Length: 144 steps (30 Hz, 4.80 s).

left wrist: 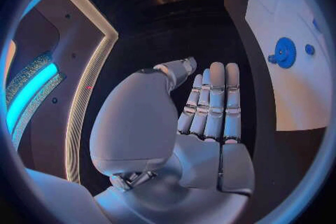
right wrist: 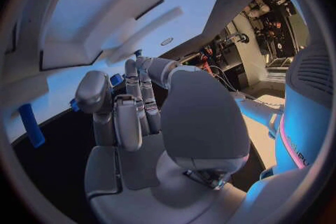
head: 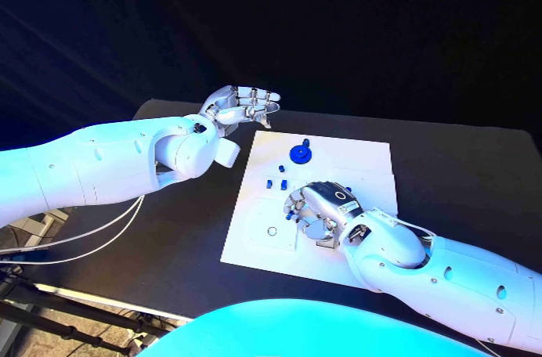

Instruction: Assemble the parts on the task board

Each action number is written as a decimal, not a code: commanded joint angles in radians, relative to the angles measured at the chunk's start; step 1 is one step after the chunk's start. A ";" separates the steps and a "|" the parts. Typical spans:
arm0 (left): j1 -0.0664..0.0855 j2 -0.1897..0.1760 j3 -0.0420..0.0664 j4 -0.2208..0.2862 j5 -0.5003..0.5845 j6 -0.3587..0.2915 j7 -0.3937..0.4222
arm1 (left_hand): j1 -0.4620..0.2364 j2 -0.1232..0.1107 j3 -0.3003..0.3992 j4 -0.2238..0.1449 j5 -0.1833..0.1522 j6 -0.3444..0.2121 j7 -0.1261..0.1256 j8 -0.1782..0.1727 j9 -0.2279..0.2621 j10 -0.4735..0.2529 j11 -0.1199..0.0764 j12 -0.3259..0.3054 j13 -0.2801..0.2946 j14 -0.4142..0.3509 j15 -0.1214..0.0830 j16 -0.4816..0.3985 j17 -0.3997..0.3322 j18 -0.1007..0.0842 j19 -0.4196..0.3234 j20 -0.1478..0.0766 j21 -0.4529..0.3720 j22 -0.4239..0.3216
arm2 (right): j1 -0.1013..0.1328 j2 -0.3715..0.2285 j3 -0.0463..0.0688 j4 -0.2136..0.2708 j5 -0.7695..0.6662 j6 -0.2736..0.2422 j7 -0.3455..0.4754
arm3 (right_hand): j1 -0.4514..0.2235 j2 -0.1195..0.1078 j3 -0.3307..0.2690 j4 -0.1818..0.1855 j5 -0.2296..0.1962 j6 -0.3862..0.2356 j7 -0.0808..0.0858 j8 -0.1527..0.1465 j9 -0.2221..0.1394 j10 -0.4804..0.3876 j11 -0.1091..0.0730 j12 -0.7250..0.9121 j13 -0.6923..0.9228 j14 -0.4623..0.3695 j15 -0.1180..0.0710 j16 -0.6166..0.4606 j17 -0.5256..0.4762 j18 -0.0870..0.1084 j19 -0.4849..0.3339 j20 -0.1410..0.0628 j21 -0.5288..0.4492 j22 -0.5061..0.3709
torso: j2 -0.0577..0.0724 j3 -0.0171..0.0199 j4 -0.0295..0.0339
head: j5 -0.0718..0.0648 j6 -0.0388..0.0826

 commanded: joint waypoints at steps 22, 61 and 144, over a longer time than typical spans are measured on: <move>0.001 0.001 0.001 0.001 0.000 0.022 -0.007 | 0.001 0.001 -0.006 -0.002 0.007 -0.009 0.002 -0.005 -0.002 -0.008 0.001 0.006 -0.002 -0.003 0.007 -0.007 -0.002 0.011 -0.004 0.007 -0.008 -0.002 | -0.003 0.017 -0.011 -0.014 -0.032 0.088 -0.017 | -0.048 -0.011 -0.032 -0.005 -0.006 -0.069 0.034 -0.037 -0.002 -0.056 0.005 -0.075 -0.023 0.043 0.025 0.002 -0.004 -0.005 -0.028 0.017 -0.066 -0.002 | -0.002 -0.0003 -0.0019 | -0.006 0.000; 0.000 -0.009 0.001 -0.003 -0.011 0.027 -0.020 | -0.001 0.002 -0.008 0.000 0.006 -0.013 0.004 -0.006 -0.003 -0.016 0.003 0.006 -0.003 -0.007 0.009 -0.009 -0.002 0.011 -0.006 0.009 -0.011 -0.003 | 0.139 -0.270 0.051 0.143 0.186 0.088 -0.044 | -0.012 -0.037 -0.222 0.024 -0.041 -0.189 0.047 -0.120 -0.027 -0.326 0.038 0.079 -0.038 0.008 0.056 -0.022 -0.076 0.014 -0.072 0.053 -0.201 -0.051 | -0.002 0.0016 -0.0051 | -0.074 0.040; 0.001 -0.007 0.000 -0.005 -0.043 0.048 -0.041 | -0.014 0.005 -0.015 0.013 0.005 -0.018 0.006 -0.003 -0.004 -0.026 0.006 0.013 -0.005 -0.009 0.013 -0.007 -0.002 0.011 -0.007 0.013 -0.022 -0.009 | 0.142 -0.184 0.022 0.025 0.064 0.176 -0.084 | 0.097 -0.019 -0.197 0.230 -0.076 -0.021 0.018 -0.114 -0.020 -0.156 -0.003 0.153 -0.055 0.031 0.021 -0.009 -0.058 -0.002 0.003 0.023 -0.149 0.009 | 0.001 0.0006 -0.0018 | -0.092 0.033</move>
